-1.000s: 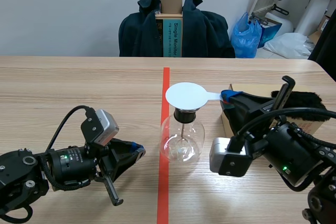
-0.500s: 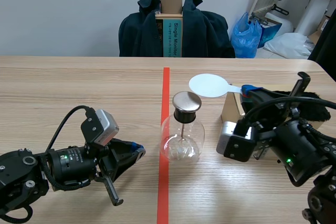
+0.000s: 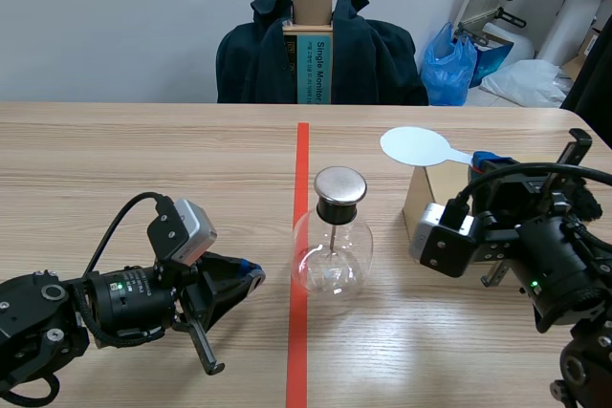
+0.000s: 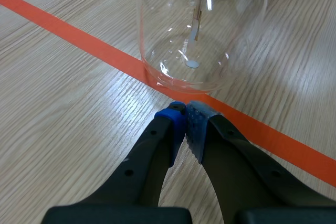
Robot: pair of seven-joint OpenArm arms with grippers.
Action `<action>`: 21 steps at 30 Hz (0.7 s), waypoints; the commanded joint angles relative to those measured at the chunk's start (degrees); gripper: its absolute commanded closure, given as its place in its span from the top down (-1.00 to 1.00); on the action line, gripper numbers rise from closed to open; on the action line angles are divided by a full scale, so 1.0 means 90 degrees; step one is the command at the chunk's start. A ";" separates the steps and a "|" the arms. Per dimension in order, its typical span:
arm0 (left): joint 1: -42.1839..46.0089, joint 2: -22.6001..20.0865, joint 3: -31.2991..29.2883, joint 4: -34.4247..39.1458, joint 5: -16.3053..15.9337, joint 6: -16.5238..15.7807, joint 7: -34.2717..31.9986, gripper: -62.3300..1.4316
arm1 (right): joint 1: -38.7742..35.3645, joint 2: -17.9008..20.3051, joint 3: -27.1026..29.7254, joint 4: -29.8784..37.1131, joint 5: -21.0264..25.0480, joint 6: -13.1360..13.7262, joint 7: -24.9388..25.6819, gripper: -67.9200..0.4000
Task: Do the electroscope experiment.
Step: 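Move the plate toward and away from the electroscope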
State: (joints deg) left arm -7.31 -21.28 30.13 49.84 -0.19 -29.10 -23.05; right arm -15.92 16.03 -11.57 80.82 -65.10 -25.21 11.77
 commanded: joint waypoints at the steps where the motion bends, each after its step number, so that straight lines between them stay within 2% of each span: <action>1: -0.0017 0.0034 -0.0051 0.0121 -0.0070 0.0005 -0.0131 -0.89 | 0.0075 0.0070 0.0078 0.0107 0.0019 -0.0073 0.0187 -0.96; 15: -0.0017 0.0036 -0.0051 0.0121 -0.0070 0.0005 -0.0131 -0.89 | 0.0078 0.0070 0.0078 0.0107 0.0019 -0.0073 0.2030 -0.96; 21: -0.0017 0.0036 -0.0051 0.0121 -0.0070 0.0005 -0.0131 -0.89 | 0.0078 0.0070 0.0078 0.0107 0.0017 -0.0075 0.2516 -0.96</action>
State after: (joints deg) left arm -7.31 -21.28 30.13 49.84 -0.19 -29.10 -23.05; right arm -15.92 16.03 -11.57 80.82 -65.14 -25.23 34.44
